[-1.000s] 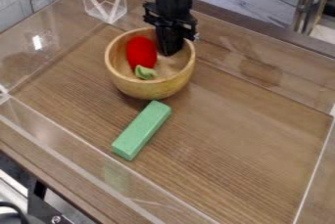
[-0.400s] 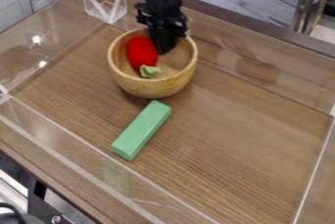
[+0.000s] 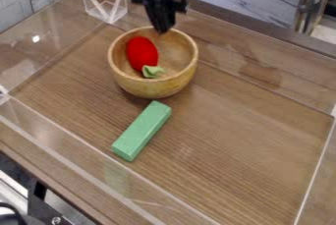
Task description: Move the red fruit to the left
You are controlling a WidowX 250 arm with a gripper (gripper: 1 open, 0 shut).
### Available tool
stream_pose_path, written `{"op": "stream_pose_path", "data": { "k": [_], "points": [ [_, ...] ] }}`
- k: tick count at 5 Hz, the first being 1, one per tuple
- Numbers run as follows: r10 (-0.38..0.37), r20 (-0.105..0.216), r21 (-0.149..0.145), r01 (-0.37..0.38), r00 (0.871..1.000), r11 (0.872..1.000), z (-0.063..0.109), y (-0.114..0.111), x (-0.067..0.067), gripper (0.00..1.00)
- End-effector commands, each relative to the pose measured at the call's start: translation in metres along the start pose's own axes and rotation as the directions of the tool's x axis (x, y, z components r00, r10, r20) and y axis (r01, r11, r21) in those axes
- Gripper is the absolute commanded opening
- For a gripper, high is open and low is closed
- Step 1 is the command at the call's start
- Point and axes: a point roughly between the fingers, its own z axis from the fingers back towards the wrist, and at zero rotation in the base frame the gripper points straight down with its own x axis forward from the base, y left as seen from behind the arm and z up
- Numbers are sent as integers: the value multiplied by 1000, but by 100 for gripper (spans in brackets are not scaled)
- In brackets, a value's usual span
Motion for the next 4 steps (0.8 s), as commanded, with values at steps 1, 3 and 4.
{"op": "stream_pose_path", "data": {
  "k": [1,3,4],
  "points": [
    [2,77,8,-3,997,1000,38,8,10,0],
    [-4,22,13,4,1000,1000,6,31,-2,100],
    [-3,0,17,3,1000,1000,-8,44,-7,100]
  ]
}}
